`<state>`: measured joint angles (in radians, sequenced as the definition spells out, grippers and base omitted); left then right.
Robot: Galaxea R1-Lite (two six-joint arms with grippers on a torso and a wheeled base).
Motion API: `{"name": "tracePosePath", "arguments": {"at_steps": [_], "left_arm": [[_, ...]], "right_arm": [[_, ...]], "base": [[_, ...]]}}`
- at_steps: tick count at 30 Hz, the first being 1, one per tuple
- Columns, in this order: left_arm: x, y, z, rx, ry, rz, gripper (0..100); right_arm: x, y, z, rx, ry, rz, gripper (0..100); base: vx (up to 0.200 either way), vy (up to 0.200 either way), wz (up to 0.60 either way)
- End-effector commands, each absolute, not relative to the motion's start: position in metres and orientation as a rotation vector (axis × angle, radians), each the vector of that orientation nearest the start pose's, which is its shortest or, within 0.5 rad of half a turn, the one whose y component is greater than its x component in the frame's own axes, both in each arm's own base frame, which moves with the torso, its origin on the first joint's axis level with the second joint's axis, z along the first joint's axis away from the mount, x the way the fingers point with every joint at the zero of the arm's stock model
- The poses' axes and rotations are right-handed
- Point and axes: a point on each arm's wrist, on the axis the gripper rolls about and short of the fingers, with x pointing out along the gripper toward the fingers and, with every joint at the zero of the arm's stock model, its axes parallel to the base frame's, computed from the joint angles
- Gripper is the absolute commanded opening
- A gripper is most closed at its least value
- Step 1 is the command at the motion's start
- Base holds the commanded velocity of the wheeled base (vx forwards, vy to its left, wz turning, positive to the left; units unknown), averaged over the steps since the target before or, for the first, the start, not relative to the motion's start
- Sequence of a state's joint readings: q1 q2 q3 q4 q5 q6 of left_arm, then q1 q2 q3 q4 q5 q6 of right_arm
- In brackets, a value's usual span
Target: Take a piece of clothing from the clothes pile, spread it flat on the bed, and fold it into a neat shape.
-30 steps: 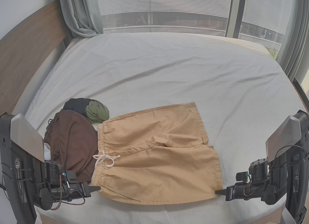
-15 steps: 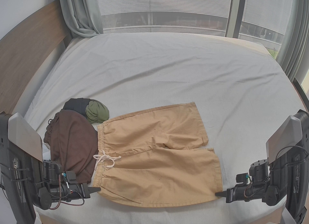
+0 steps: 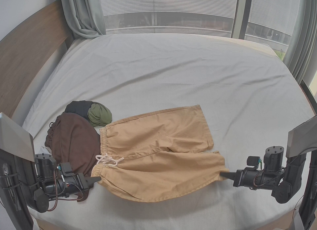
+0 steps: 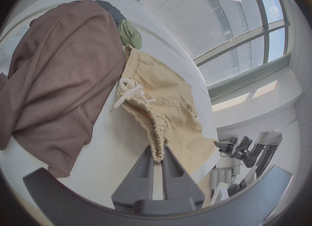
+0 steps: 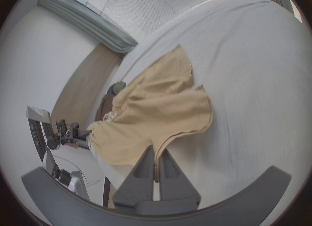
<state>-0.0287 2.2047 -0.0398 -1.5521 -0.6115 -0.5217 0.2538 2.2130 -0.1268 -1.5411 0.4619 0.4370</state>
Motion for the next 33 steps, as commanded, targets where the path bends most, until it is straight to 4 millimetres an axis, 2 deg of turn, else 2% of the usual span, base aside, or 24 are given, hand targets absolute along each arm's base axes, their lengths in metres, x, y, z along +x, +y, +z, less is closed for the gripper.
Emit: {"name": "tracePosePath", "arguments": {"at_steps": [1, 9, 14, 27, 33], "left_arm": [[0.23, -0.02, 0.013, -0.677, 0.673, -0.472, 0], [0.246, -0.02, 0.022, -0.68, 0.599, -0.484, 0], [0.247, -0.02, 0.022, -0.703, 0.602, -0.474, 0], [0.249, -0.015, 0.026, -0.723, 0.58, -0.448, 0], [0.25, -0.016, 0.03, -0.745, 0.564, -0.434, 0]], "right_arm": [[0.249, 0.074, 0.024, 0.486, 0.565, 0.591, 0], [0.263, 0.077, 0.03, 0.512, 0.516, 0.597, 0], [0.265, 0.077, 0.032, 0.517, 0.504, 0.599, 0], [0.297, 0.078, 0.05, 0.546, 0.376, 0.606, 0], [0.305, 0.076, 0.054, 0.551, 0.344, 0.605, 0]], "base": [[0.0, 0.0, 0.0], [0.0, 0.0, 0.0], [0.0, 0.0, 0.0], [0.0, 0.0, 0.0], [0.0, 0.0, 0.0]]}}
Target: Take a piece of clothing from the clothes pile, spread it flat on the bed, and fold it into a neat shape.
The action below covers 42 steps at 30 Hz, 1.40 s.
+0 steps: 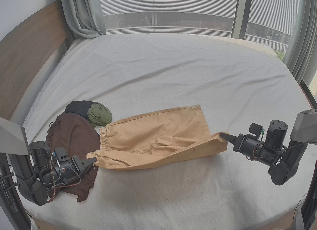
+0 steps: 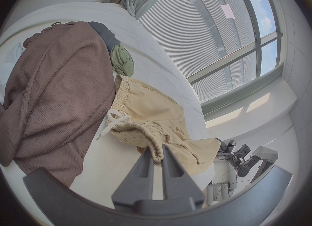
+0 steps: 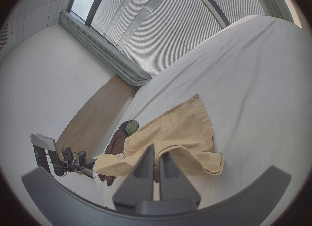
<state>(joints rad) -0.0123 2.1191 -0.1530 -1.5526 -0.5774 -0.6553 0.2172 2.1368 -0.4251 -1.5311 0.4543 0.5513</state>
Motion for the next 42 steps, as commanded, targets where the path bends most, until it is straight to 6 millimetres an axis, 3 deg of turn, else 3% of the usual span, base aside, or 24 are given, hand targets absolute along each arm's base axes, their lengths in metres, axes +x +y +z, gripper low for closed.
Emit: {"name": "tracePosePath", "arguments": {"at_steps": [1, 36, 42], "left_arm": [[0.252, -0.016, 0.032, -0.755, 0.553, -0.424, 0], [0.281, -0.015, 0.041, -0.841, 0.436, -0.316, 0], [0.287, -0.015, 0.039, -0.844, 0.43, -0.314, 0]], "right_arm": [[0.309, 0.076, 0.056, 0.553, 0.327, 0.607, 0], [0.384, 0.092, 0.101, 0.559, 0.315, 0.611, 0], [0.395, 0.094, 0.098, 0.562, 0.343, 0.6, 0]], "base": [[0.0, 0.0, 0.0], [0.0, 0.0, 0.0], [0.0, 0.0, 0.0]]}}
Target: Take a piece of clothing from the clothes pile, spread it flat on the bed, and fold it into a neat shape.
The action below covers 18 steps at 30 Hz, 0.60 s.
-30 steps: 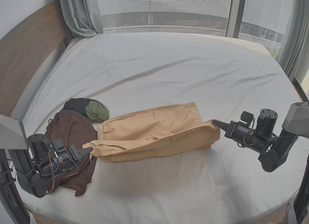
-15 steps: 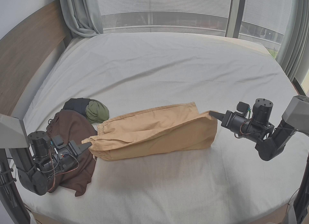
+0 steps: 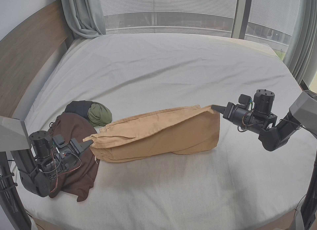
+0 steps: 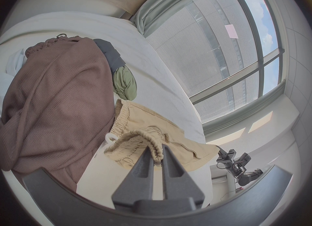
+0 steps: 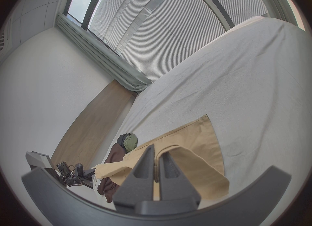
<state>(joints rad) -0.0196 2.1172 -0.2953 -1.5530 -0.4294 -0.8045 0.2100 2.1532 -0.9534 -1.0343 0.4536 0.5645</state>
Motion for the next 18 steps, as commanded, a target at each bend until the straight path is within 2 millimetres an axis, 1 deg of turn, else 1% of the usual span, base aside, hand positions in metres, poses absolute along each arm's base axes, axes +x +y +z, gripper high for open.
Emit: {"name": "tracePosePath", "arguments": {"at_steps": [1, 3, 6, 12, 18], "left_arm": [[0.287, -0.015, 0.039, -0.844, 0.43, -0.314, 0], [0.293, -0.015, 0.039, -0.857, 0.408, -0.287, 0], [0.298, -0.015, 0.039, -0.863, 0.391, -0.278, 0], [0.303, -0.017, 0.037, -0.863, 0.389, -0.275, 0], [0.305, -0.016, 0.035, -0.862, 0.38, -0.254, 0]], "right_arm": [[0.395, 0.094, 0.098, 0.562, 0.343, 0.6, 0], [0.401, 0.095, 0.097, 0.563, 0.347, 0.597, 0], [0.403, 0.094, 0.097, 0.563, 0.359, 0.591, 0], [0.409, 0.09, 0.1, 0.566, 0.366, 0.576, 0], [0.414, 0.09, 0.1, 0.563, 0.361, 0.575, 0]], "base": [[0.0, 0.0, 0.0], [0.0, 0.0, 0.0], [0.0, 0.0, 0.0], [0.0, 0.0, 0.0], [0.0, 0.0, 0.0]]}}
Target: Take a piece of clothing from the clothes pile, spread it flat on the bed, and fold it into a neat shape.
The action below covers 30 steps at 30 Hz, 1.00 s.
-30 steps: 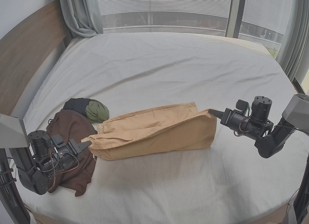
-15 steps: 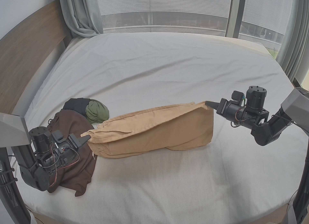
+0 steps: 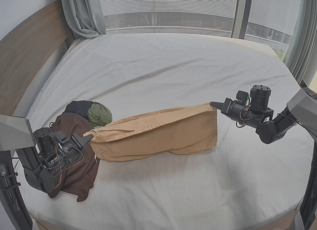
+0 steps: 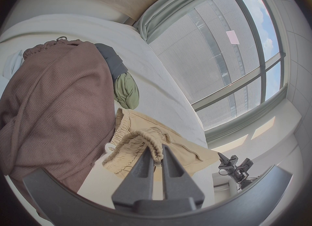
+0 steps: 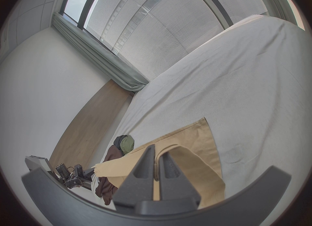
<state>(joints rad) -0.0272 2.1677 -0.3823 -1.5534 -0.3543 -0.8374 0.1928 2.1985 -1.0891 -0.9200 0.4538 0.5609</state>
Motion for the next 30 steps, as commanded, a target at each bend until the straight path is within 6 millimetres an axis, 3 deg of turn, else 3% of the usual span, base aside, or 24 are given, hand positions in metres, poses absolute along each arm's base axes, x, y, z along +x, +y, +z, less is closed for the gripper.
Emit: {"name": "tracePosePath", "arguments": {"at_steps": [1, 13, 19, 30], "left_arm": [[0.305, -0.016, 0.035, -0.862, 0.38, -0.254, 0], [0.321, -0.019, 0.03, -0.857, 0.352, -0.247, 0], [0.335, -0.02, 0.018, -0.853, 0.356, -0.247, 0], [0.343, -0.022, 0.011, -0.851, 0.35, -0.236, 0]], "right_arm": [[0.414, 0.09, 0.1, 0.563, 0.361, 0.575, 0], [0.438, 0.099, 0.091, 0.566, 0.39, 0.571, 0], [0.449, 0.106, 0.072, 0.567, 0.411, 0.573, 0], [0.456, 0.11, 0.067, 0.566, 0.397, 0.562, 0]], "base": [[0.0, 0.0, 0.0], [0.0, 0.0, 0.0], [0.0, 0.0, 0.0], [0.0, 0.0, 0.0]]}}
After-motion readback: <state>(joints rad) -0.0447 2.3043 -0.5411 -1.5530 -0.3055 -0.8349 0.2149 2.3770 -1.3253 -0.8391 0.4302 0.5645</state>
